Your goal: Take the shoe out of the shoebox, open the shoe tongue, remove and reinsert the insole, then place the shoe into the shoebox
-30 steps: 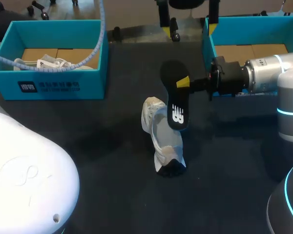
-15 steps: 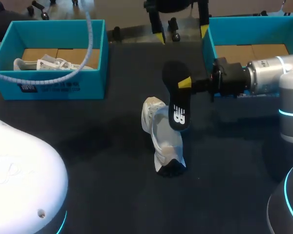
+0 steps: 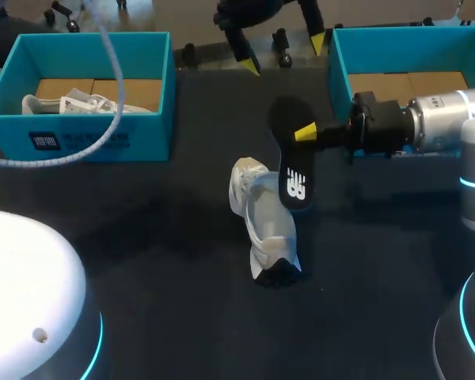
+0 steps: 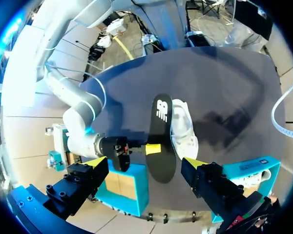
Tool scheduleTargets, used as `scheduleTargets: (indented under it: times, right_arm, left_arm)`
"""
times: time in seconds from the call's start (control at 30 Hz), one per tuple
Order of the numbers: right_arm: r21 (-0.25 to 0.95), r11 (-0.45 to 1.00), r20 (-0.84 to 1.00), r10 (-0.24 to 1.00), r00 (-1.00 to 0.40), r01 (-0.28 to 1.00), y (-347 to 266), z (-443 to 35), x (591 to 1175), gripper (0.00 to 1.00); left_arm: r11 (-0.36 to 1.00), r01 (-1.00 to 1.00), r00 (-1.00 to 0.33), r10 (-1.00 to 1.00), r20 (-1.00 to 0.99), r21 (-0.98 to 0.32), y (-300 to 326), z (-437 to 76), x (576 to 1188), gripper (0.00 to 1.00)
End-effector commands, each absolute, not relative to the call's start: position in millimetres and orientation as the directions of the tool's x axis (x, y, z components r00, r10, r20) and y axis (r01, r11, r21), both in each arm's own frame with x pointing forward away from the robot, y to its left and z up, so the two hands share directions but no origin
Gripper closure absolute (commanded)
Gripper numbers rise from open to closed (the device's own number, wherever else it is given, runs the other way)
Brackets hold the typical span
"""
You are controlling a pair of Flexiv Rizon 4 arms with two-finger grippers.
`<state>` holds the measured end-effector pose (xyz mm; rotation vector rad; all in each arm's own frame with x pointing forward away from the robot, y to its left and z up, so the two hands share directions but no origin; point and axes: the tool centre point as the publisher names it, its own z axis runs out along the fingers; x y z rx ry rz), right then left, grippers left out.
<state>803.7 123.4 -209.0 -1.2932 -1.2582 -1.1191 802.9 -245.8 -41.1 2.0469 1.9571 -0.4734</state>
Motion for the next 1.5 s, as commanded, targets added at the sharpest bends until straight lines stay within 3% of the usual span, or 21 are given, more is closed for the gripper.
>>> scheduleTargets:
  times: [0.03,0.9,1.5]
  right_arm:
    - [-0.044,0.006,0.993,0.108,0.043,0.999,120,-205,802,1.00]
    - [-0.052,-0.026,0.991,0.124,0.055,0.998,106,-192,800,1.00]
    - [-0.059,-0.037,0.988,0.138,0.064,0.998,102,-178,796,1.00]
  left_arm:
    - [-0.033,0.999,0.019,0.766,-0.642,-0.010,-238,-51,799,0.00]
    - [0.044,0.997,-0.082,0.577,-0.813,-0.069,-204,-104,798,0.00]
    - [0.055,0.994,-0.105,0.318,-0.942,-0.092,-201,-134,790,0.00]
